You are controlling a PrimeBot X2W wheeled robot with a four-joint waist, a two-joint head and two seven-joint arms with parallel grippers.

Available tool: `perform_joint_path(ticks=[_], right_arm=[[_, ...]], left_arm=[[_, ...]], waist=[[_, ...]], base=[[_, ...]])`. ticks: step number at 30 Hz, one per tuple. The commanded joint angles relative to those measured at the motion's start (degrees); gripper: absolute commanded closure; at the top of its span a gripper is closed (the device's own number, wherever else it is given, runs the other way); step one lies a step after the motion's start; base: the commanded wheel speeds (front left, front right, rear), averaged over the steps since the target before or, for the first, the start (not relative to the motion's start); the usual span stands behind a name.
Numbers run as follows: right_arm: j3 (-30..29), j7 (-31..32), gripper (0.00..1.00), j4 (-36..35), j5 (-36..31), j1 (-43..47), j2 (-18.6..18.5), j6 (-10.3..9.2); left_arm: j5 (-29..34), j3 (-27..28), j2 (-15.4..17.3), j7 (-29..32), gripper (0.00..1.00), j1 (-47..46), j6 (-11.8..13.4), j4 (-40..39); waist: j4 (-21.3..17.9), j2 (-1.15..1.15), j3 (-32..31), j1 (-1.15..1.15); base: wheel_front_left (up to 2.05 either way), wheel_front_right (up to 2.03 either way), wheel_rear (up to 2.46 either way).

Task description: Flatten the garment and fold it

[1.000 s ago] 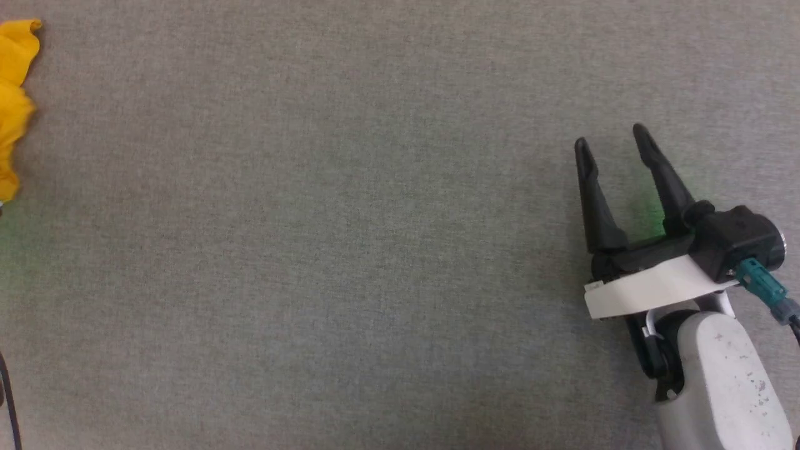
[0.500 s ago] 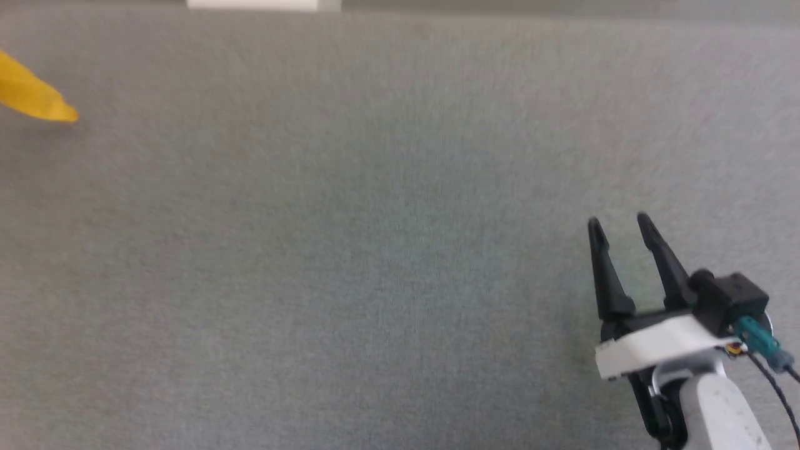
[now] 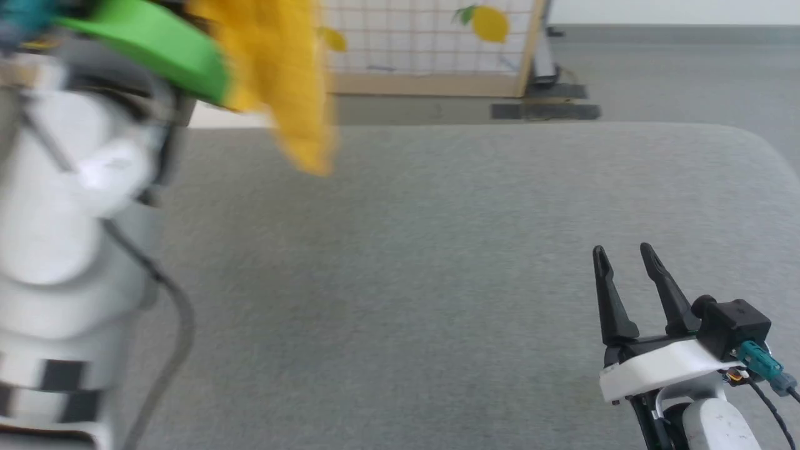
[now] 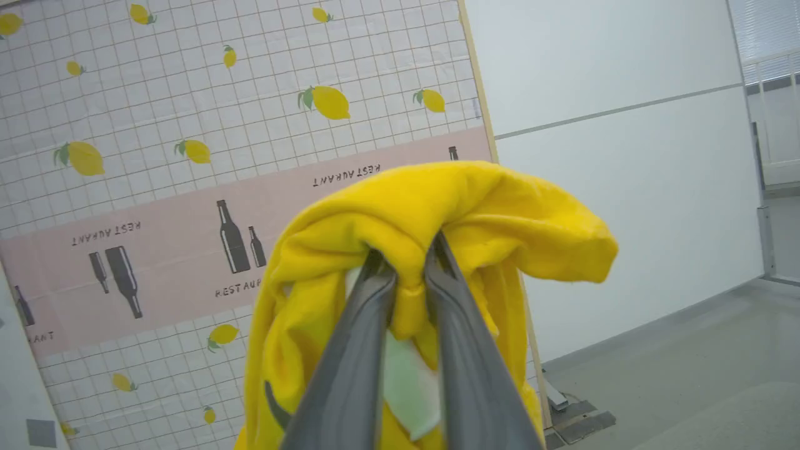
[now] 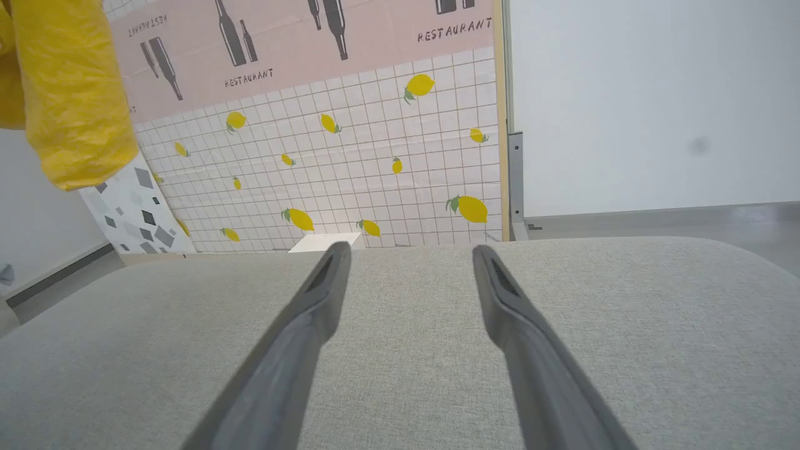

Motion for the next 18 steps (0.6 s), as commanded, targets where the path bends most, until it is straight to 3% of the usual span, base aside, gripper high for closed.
perform_joint_path(ticks=[1, 8, 18], right_arm=[[-0.2, 0.1, 0.0, -0.4, 0.3, 0.8, 0.0, -0.09], [-1.0, 0.9, 0.0, -1.4, 0.3, 1.4, 0.0, -0.09], [-0.4, 1.2, 0.0, -1.6, 0.6, 1.1, 0.0, -0.09]], left_arm=[[-0.7, -1.6, -1.6, 0.7, 1.0, 1.0, -0.7, -0.5], [-7.4, -9.5, -8.8, 9.6, 1.0, 12.2, -2.4, 2.9], [-12.4, -18.5, -9.0, 31.4, 1.0, 25.8, -2.0, 17.4]], waist=[[-4.5, 0.0, -1.9, 0.01], [-7.7, 0.0, -0.3, 0.01], [-9.1, 0.0, 1.1, 0.01]], base=[[0.0, 0.0, 0.0], [0.0, 0.0, 0.0], [0.0, 0.0, 0.0]])
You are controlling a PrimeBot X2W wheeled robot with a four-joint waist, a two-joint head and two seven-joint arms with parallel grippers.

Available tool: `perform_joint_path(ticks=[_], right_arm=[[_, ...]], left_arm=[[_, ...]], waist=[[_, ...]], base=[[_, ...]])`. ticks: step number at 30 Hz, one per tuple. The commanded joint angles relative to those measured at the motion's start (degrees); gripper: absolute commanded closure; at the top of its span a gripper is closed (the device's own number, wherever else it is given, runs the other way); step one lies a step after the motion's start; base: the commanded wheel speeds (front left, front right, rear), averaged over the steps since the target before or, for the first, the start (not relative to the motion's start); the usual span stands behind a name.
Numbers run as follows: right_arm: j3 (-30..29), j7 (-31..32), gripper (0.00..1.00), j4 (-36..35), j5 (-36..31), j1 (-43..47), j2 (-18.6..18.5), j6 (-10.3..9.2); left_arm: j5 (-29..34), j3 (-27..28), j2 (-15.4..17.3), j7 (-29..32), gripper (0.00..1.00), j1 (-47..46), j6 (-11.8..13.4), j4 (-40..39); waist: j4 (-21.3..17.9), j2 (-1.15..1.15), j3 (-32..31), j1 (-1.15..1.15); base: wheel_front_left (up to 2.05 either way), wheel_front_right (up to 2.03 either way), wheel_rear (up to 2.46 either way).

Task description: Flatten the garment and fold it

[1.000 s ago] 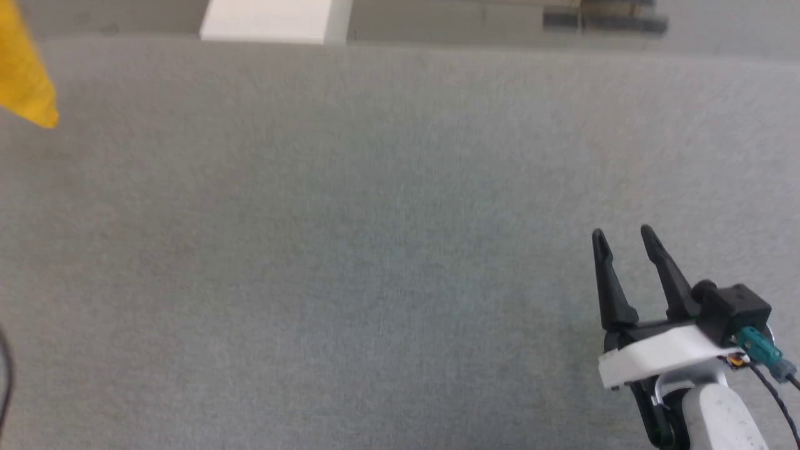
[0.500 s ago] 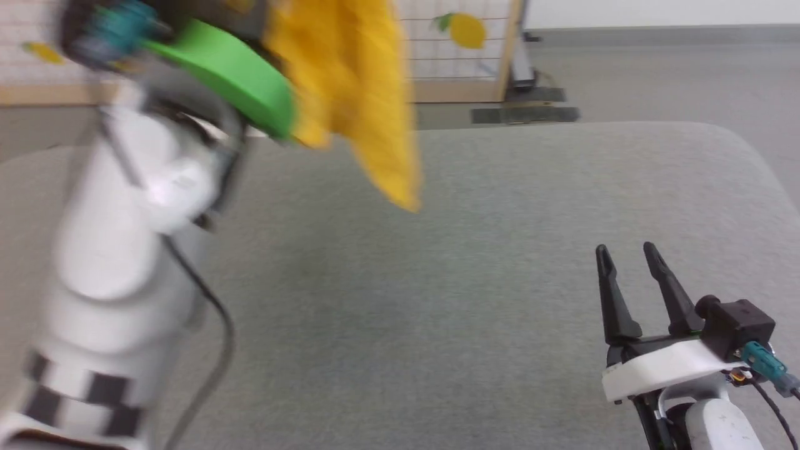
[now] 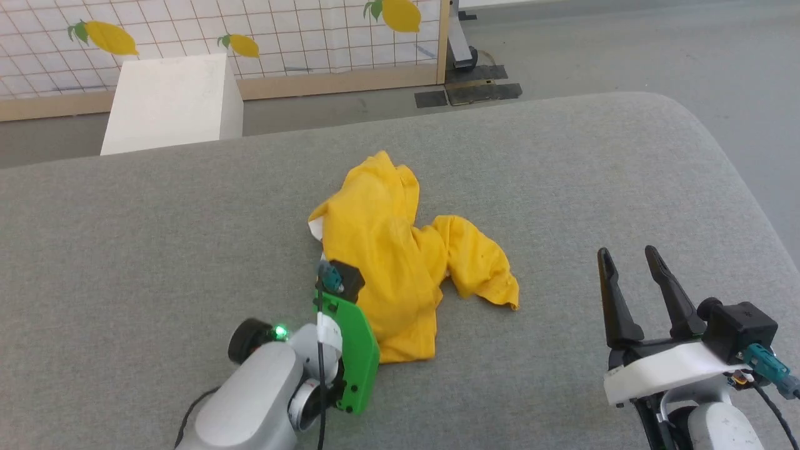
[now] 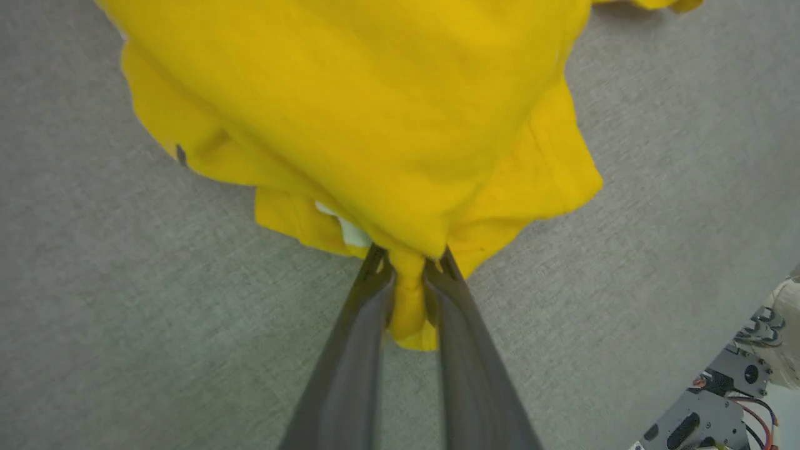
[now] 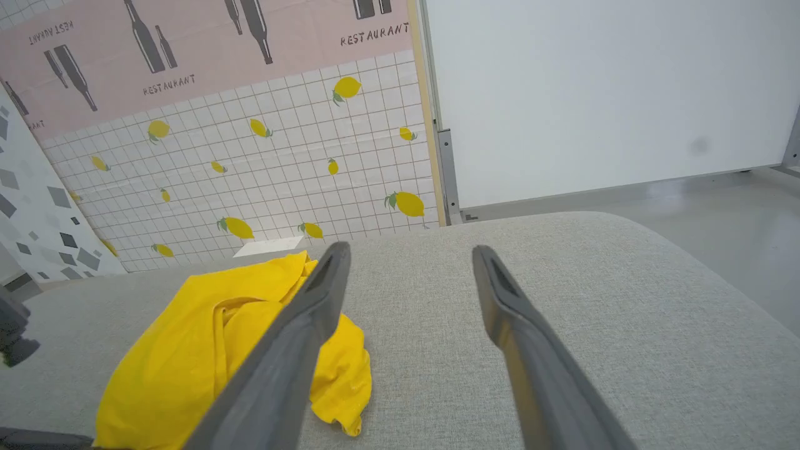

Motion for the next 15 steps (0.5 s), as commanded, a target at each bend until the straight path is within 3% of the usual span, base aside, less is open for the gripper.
perform_joint_path(ticks=[1, 2, 3, 7, 15], right_arm=[[0.2, 0.1, 0.0, -0.1, 0.1, 0.2, 0.0, -0.09], [0.2, 0.2, 0.0, -0.1, 0.0, 0.2, 0.0, -0.09], [0.1, 0.2, 0.0, -0.1, 0.0, 0.3, 0.0, -0.09], [0.2, 0.3, 0.0, 0.0, -0.2, 0.6, 0.0, -0.09], [0.5, 0.7, 0.0, -0.6, -0.5, 1.4, 0.0, -0.09]], left_arm=[[-0.9, -0.1, 0.2, 0.7, 1.0, 0.6, 0.3, 0.2], [-1.0, 0.0, 0.1, 0.6, 0.26, 0.9, 0.7, 0.2], [-1.1, 0.2, -0.1, 0.0, 0.0, 1.0, 0.9, -0.1], [-1.5, 2.9, -0.7, -6.5, 0.0, 1.9, 2.8, -3.2], [2.3, 10.3, 0.7, -31.0, 0.0, 6.7, 7.8, -14.4]], waist=[[0.2, 0.0, 0.1, 0.01], [0.4, 0.0, 0.1, 0.01], [0.7, 0.0, 0.1, 0.01], [2.0, 0.0, -0.4, 0.01], [5.1, 0.0, -1.9, 0.01]], base=[[0.0, 0.0, 0.0], [0.0, 0.0, 0.0], [0.0, 0.0, 0.0], [0.0, 0.0, 0.0], [0.0, 0.0, 0.0]])
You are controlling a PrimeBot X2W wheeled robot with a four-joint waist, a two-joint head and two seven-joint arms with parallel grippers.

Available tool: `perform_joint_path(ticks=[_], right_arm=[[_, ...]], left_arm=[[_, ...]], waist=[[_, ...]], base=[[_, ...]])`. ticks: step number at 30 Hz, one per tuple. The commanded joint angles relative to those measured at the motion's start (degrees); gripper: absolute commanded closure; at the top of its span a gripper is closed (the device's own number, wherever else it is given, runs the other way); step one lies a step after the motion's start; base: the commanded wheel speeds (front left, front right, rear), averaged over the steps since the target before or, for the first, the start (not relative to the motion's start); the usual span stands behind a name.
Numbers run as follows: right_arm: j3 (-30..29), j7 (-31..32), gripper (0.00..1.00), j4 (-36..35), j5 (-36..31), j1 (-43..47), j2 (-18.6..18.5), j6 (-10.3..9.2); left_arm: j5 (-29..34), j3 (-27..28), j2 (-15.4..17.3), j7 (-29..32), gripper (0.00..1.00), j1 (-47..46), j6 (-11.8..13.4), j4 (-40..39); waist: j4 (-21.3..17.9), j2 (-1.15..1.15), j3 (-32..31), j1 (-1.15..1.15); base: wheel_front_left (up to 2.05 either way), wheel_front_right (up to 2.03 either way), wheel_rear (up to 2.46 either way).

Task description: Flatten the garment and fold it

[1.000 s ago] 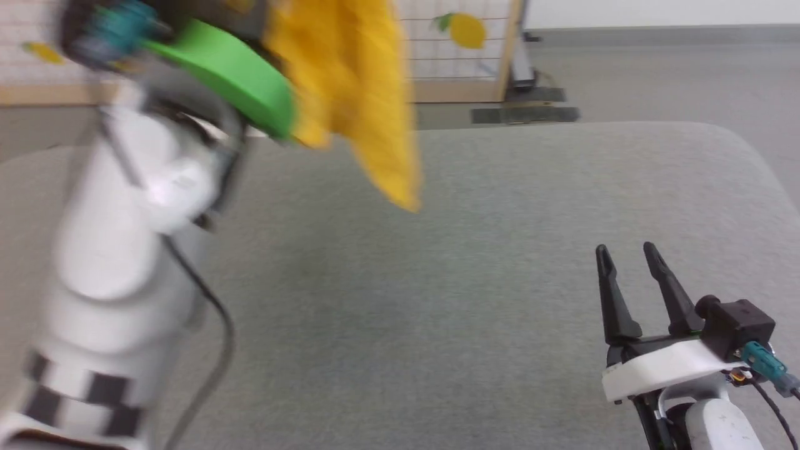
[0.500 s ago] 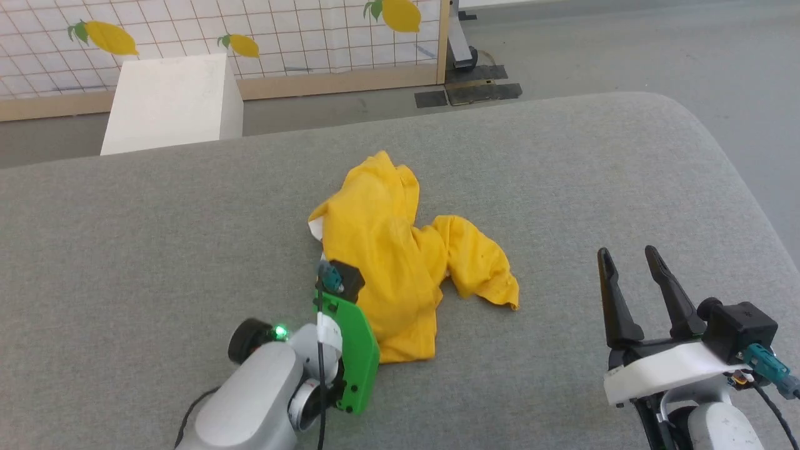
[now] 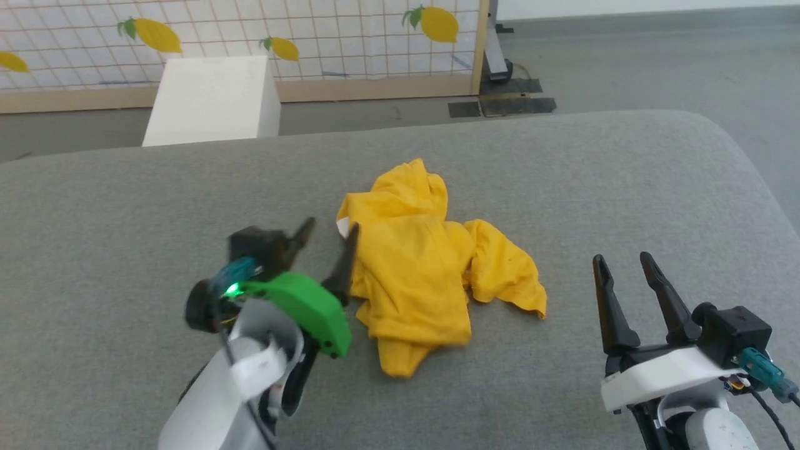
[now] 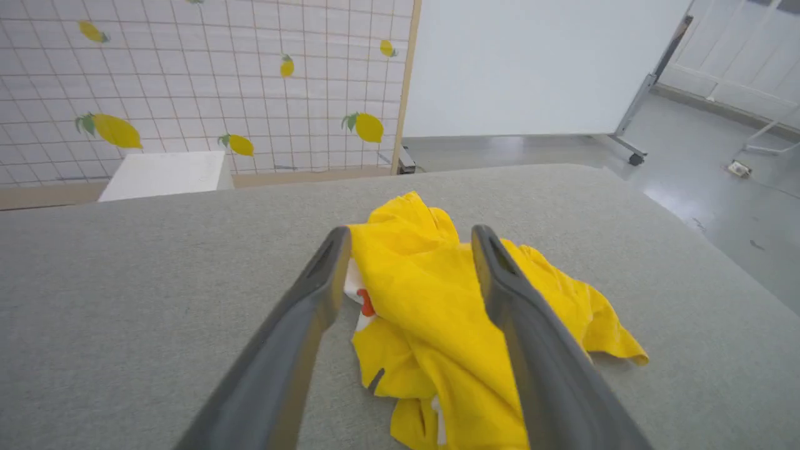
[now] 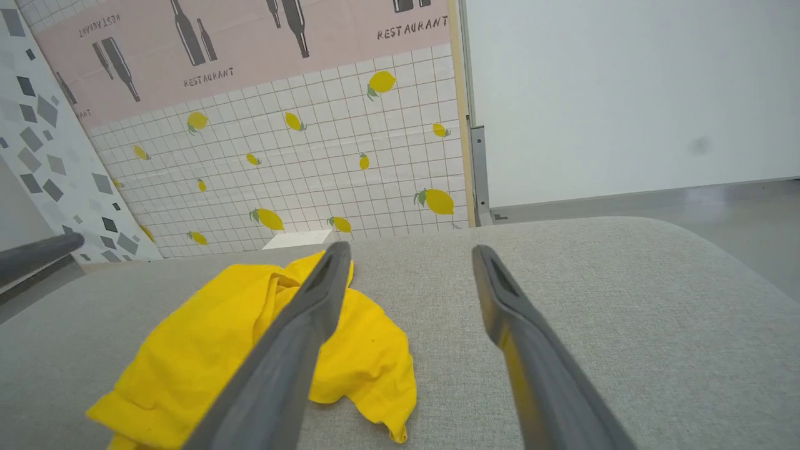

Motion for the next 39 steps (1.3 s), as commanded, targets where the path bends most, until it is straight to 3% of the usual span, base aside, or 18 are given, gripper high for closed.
perform_joint_path(ticks=[1, 6, 11, 22, 31, 39], right_arm=[[0.0, 0.3, 0.0, -0.4, -0.4, 0.7, 0.0, -0.09], [0.3, 1.2, 0.0, -1.2, -0.7, 0.9, 0.0, -0.09], [1.9, 5.2, 0.0, -1.5, -0.1, 0.7, 0.0, -0.09], [4.4, 24.7, 0.0, 1.3, 8.3, -5.0, 0.0, -0.09], [2.1, 35.9, 0.0, 8.4, 5.4, -17.9, 0.0, -0.09], [0.3, 43.8, 0.0, 15.3, 1.0, -24.6, 0.0, -0.09]], left_arm=[[0.8, 1.1, 0.8, -3.5, 0.0, 2.6, 1.1, -1.3], [3.1, 6.2, 2.5, -16.3, 0.0, 9.8, 4.2, -5.4], [5.7, 10.5, 2.5, -17.8, 0.0, 14.5, 3.9, -8.1], [12.3, 18.4, -4.3, -17.8, 0.0, 18.7, -0.7, -13.1], [15.0, 21.1, -8.2, -17.8, 0.0, 15.6, -5.6, -10.3], [16.0, 21.4, -9.5, -17.8, 0.0, 14.8, -7.3, -9.3]], waist=[[1.4, -0.01, -0.9, 0.0], [3.7, -0.01, -1.2, 0.0], [6.2, -0.01, 0.3, 0.0], [12.2, -0.01, 4.8, 0.0], [16.6, -0.01, 7.8, 0.0], [18.7, -0.01, 8.6, 0.0]], base=[[0.0, 0.0, 0.0], [0.0, 0.0, 0.0], [0.0, 0.0, 0.0], [0.0, 0.0, 0.0], [0.0, 0.0, 0.0], [0.0, 0.0, 0.0]])
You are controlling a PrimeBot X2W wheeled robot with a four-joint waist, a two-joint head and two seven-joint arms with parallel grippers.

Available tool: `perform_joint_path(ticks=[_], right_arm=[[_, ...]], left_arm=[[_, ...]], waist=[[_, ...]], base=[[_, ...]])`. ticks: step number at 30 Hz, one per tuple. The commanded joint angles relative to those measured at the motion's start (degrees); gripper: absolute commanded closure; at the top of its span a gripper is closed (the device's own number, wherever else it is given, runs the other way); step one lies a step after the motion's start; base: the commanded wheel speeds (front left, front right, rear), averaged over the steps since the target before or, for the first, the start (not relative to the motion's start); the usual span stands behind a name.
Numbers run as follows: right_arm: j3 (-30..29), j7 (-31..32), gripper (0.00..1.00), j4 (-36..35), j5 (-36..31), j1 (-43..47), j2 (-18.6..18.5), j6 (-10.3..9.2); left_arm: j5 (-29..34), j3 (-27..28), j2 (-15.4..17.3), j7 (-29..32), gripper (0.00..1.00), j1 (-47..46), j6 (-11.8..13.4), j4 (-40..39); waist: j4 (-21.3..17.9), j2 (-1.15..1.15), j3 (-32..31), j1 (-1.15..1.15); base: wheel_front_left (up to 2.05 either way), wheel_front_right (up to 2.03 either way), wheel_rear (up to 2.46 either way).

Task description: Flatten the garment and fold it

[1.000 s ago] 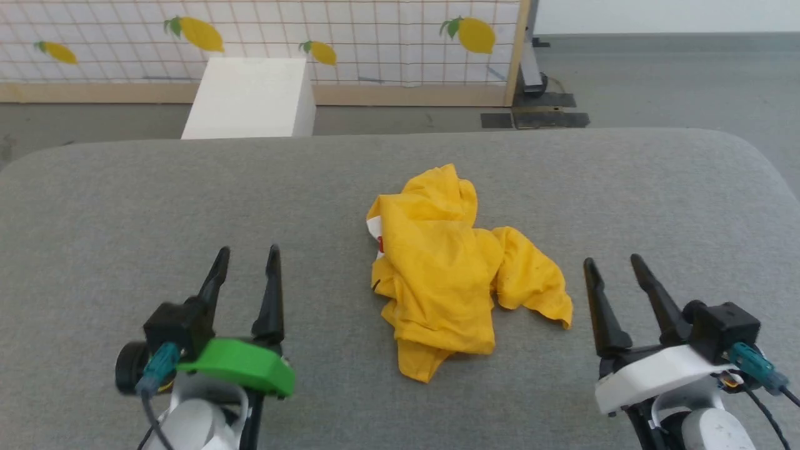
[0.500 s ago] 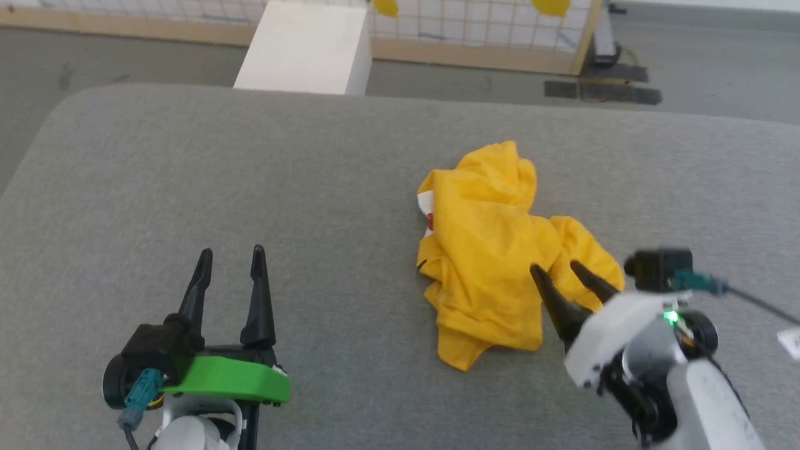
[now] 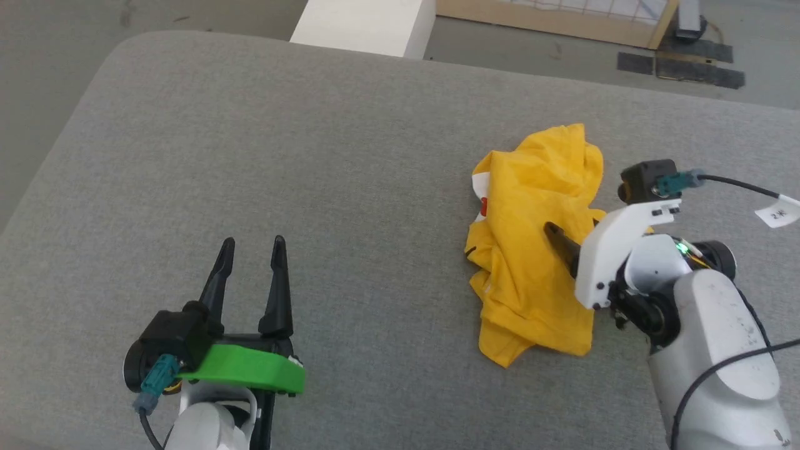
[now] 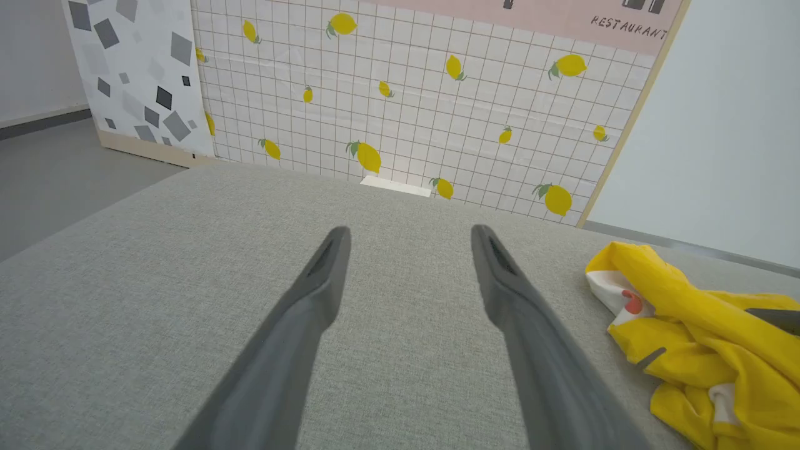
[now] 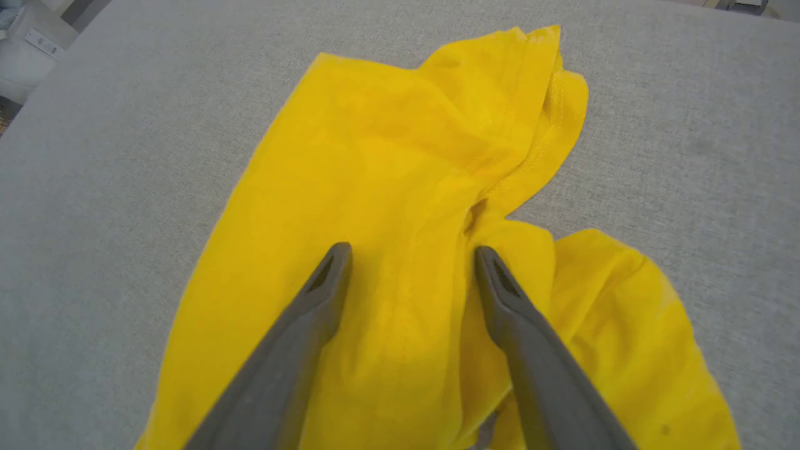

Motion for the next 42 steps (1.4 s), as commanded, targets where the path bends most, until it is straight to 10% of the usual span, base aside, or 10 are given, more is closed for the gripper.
perform_joint_path(ticks=[1, 2, 12, 16, 22, 23, 24, 25, 35, 42], right_arm=[[0.8, -0.2, 0.59, 0.1, -0.6, -1.3, 0.1, -0.08], [1.0, -0.7, 1.0, 0.0, -0.7, -1.6, 0.1, -0.08], [14.2, -6.4, 1.0, -7.6, 2.3, -0.9, 0.1, -0.08], [32.7, 0.3, 1.0, -14.6, 5.5, 4.6, 0.0, -0.08], [42.4, 10.8, 1.0, -17.8, 9.5, 13.9, -5.7, -0.08], [42.1, 11.5, 1.0, -18.2, 9.7, 15.0, -6.5, -0.08], [41.3, 11.5, 0.75, -19.0, 9.5, 16.1, -7.1, -0.08], [40.1, 11.0, 0.0, -19.5, 9.2, 17.0, -7.3, -0.08], [5.5, -17.9, 0.0, -29.5, 0.8, 27.2, 0.0, -0.08], [-6.1, -26.1, 0.0, -25.2, 0.2, 29.9, 0.1, -0.08]], left_arm=[[0.8, 0.1, -0.3, -0.3, 0.0, -0.8, -0.4, 0.2], [0.8, 0.1, -0.4, -0.3, 0.0, -0.8, -0.4, 0.3], [1.0, 0.5, -0.5, -0.3, 0.0, 0.3, -0.9, 1.2], [1.3, 1.1, -0.5, -0.3, 0.0, 1.4, -1.0, 1.3], [1.5, 1.2, -0.5, -0.3, 0.0, 2.7, -1.1, 1.3], [1.5, 1.2, -0.5, -0.3, 0.0, 2.9, -1.2, 1.4], [1.5, 1.3, -0.5, -0.3, 0.0, 3.1, -1.2, 1.4], [1.6, 1.3, -0.5, -0.3, 0.0, 3.2, -1.3, 1.4], [2.2, 1.1, -0.6, -0.3, 0.0, 4.1, -2.2, 2.0], [3.1, -4.3, -0.6, -0.3, 0.0, 1.1, -3.0, 3.4]], waist=[[0.8, 0.0, 0.5, -0.01], [0.9, 0.0, 0.4, -0.01], [1.0, 0.0, -3.0, -0.01], [0.5, 0.0, -5.0, -0.01], [-0.1, 0.0, -6.5, -0.01], [-0.2, 0.0, -6.6, -0.01], [-0.4, 0.0, -6.8, -0.01], [-0.6, 0.0, -6.9, -0.01], [-5.1, 0.0, -8.5, -0.01], [-8.5, 0.0, -7.0, -0.01]], base=[[0.0, 0.0, 0.0], [0.0, 0.0, 0.0], [0.0, 0.0, 0.0], [0.0, 0.0, 0.0], [0.0, 0.0, 0.0], [0.0, 0.0, 0.0], [0.0, 0.0, 0.0], [0.0, 0.0, 0.0], [0.0, 0.0, 0.0], [0.0, 0.0, 0.0]])
